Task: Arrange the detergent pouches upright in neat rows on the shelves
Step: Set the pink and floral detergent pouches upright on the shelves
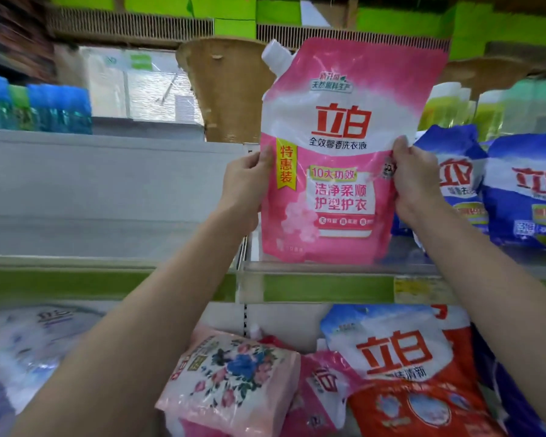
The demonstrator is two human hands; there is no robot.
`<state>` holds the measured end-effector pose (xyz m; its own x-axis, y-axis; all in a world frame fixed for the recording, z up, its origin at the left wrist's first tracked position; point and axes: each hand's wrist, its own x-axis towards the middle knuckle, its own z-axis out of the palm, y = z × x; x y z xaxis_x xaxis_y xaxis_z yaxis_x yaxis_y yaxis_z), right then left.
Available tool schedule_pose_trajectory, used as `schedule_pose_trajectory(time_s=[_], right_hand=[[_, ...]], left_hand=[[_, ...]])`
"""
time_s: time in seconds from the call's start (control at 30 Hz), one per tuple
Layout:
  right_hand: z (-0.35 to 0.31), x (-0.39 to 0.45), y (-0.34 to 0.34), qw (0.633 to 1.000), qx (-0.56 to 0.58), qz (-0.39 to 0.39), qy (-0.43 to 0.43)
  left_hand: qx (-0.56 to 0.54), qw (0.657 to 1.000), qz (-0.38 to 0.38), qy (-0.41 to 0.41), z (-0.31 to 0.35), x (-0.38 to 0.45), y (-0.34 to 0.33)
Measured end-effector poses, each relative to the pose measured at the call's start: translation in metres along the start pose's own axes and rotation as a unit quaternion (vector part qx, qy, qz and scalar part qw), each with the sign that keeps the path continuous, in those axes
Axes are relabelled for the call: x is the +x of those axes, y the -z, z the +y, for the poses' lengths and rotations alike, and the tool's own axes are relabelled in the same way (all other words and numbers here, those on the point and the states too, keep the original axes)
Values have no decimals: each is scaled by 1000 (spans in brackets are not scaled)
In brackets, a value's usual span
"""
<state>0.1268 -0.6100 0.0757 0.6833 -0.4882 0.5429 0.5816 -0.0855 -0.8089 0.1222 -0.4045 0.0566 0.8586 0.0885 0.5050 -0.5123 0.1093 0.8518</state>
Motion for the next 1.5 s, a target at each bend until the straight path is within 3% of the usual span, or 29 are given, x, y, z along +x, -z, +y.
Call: schedule_pose_trajectory(time_s=[0.17, 0.3, 0.43, 0.53, 0.63, 0.87, 1.03, 1.2, 1.4, 1.5], right_hand=[[4, -9, 3, 1000, 21, 7, -5], [4, -26, 4, 993, -109, 28, 35], [-13, -66, -2, 980, -141, 70, 120], [-23, -105, -21, 969, -132, 47, 202], [-23, -137, -49, 971, -74, -73, 214], [-19, -198, -142, 930, -131, -306, 158], [-28, -239, -225, 910, -129, -363, 157], [-38, -271, -323, 904, -122, -399, 97], [-52, -272, -438, 920, -135, -359, 80], [-45, -261, -454, 930, -159, -317, 94]], left_hand=[[5, 1000, 18, 5, 5, -8, -3], [92, 995, 20, -37, 4, -20, -4], [125, 988, 44, -75, 4, -37, 6], [124, 984, 84, -96, 2, -51, 24], [128, 979, 117, -106, 0, -68, 58], [133, 960, 231, -85, 15, -92, 190], [151, 947, 268, -89, 25, -98, 285], [227, 921, 307, -74, 46, -87, 388], [318, 920, 228, 21, 71, -41, 489], [251, 954, 156, 44, 74, -20, 513]])
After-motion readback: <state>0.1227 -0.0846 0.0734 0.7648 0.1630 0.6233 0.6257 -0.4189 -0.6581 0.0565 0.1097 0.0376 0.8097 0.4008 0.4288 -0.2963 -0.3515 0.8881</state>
